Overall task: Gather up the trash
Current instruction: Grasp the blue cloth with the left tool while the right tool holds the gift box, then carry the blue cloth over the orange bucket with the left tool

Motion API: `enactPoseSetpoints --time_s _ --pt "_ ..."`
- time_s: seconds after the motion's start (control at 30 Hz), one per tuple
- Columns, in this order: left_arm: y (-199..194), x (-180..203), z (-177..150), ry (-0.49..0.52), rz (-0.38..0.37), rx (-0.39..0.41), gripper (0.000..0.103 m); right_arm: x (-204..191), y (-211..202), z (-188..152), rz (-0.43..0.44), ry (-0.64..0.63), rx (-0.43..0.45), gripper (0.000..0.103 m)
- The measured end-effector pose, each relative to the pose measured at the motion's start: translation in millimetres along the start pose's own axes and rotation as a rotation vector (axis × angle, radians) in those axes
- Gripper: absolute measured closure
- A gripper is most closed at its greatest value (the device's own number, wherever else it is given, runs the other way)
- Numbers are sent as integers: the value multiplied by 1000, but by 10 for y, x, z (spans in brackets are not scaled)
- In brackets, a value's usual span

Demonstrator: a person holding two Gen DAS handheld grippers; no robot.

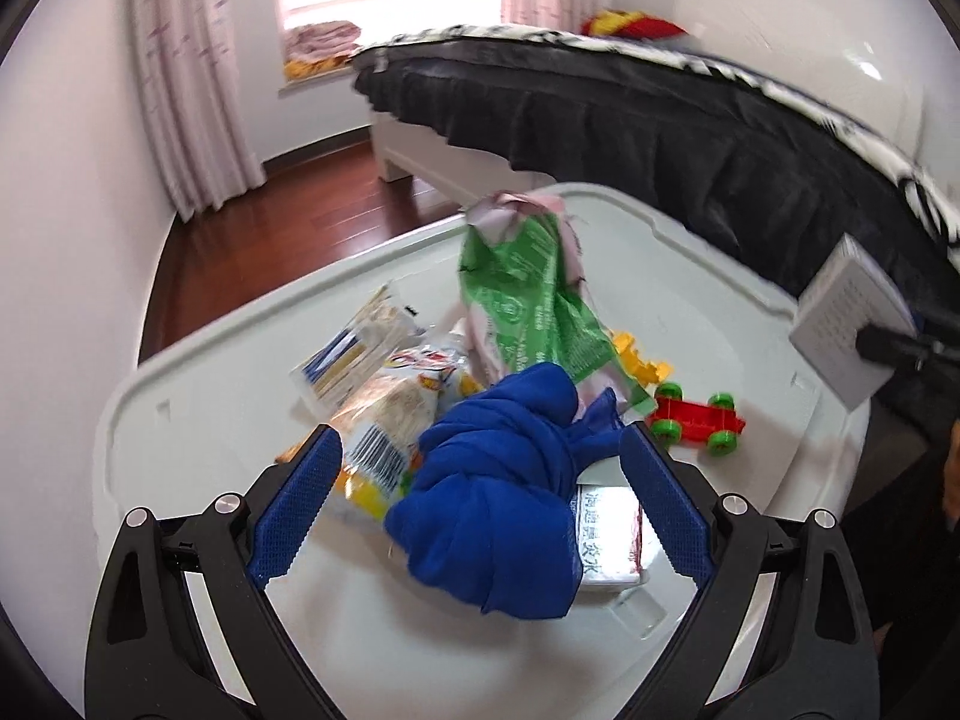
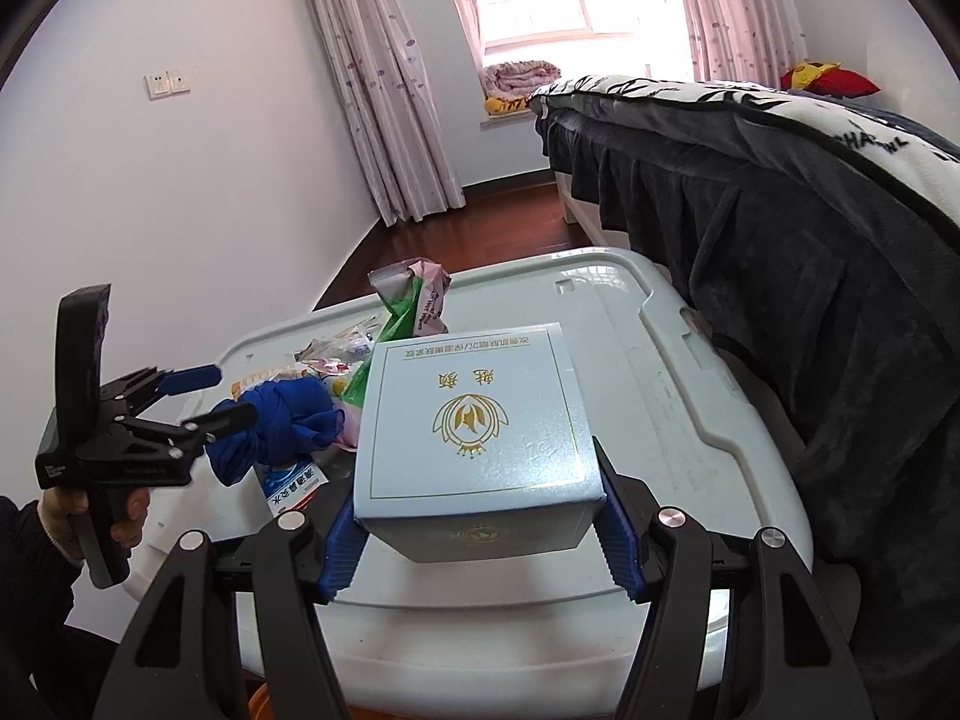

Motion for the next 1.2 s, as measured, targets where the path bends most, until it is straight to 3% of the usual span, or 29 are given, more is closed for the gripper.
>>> enactPoseSetpoints --time_s 0.3,0.47,0.53,0.6,0.7,1.2 --pt "313 42 -129 24 -16 -64 12 -81 53 -7 0 -22 -7 40" --pt "406 30 -221 36 26 -69 12 -79 69 -9 2 -18 -12 40" --pt "427 26 -251 38 48 -70 20 -79 68 -9 3 -18 -12 40" --pt "425 21 -270 25 49 -63 38 -74 71 -11 2 -17 -13 40" --pt "376 -32 -274 -25 77 -40 46 -61 78 -20 3 -11 -17 40" --pt "-139 157 -112 -124 191 54 47 -65 16 -34 -6 -12 6 40"
Point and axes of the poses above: each gripper's, at about its wrist camera, not at the fingertips, and y roughly the way its jaws point, x to its right, z to its top, the point moved 9 cm from there along y, roughly the way its jaws point, and after that the axes turned 15 degrees about -z, right-handed, at the moved point
